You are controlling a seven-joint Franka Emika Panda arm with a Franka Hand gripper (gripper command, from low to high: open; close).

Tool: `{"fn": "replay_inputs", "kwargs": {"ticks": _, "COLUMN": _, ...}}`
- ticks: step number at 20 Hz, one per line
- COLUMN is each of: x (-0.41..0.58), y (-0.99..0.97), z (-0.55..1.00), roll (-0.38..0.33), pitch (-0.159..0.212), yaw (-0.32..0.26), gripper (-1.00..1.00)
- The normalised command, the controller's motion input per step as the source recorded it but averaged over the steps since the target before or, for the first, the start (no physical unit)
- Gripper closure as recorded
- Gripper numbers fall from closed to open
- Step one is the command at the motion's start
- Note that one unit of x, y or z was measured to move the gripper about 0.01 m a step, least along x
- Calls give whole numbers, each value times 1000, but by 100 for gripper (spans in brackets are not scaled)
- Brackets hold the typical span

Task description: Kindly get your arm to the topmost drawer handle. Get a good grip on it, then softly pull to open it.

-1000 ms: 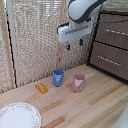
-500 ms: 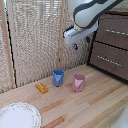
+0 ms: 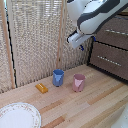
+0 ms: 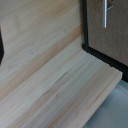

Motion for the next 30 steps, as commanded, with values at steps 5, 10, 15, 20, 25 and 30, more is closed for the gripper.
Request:
{"fn": "replay_inputs", "kwargs": {"ticks": 5, "x": 0, "y": -120, "z": 229, "roll": -325, "pitch": 0, "yaw": 64, "gripper": -100}}
{"fn": "replay_inputs", "kwargs": {"ticks": 10, "x": 0, "y": -189, "z": 63, "roll": -362, "pitch": 0, "yaw": 68, "gripper": -100}}
{"fn": "replay_inputs", "kwargs": {"ticks": 15, "x": -30, "y": -264, "z": -8, "roll": -375, "pitch": -12, "yaw": 87, "gripper": -100}}
{"fn": "replay_inputs", "kwargs": {"ticks": 20, "x": -91, "y": -286, "z": -54, "roll": -375, "pitch": 0, "yaw": 96, "gripper": -100}}
{"fn": "replay_inputs", "kwargs": {"ticks": 25, "x": -121, "y": -261, "z": -37, "roll": -375, "pitch": 2, "yaw": 106, "gripper": -100}}
{"fn": "replay_inputs", "kwargs": {"ticks": 30, "x": -80, "y": -209, "z": -37, "roll": -358, "pitch": 0, "yaw": 150, "gripper": -100}}
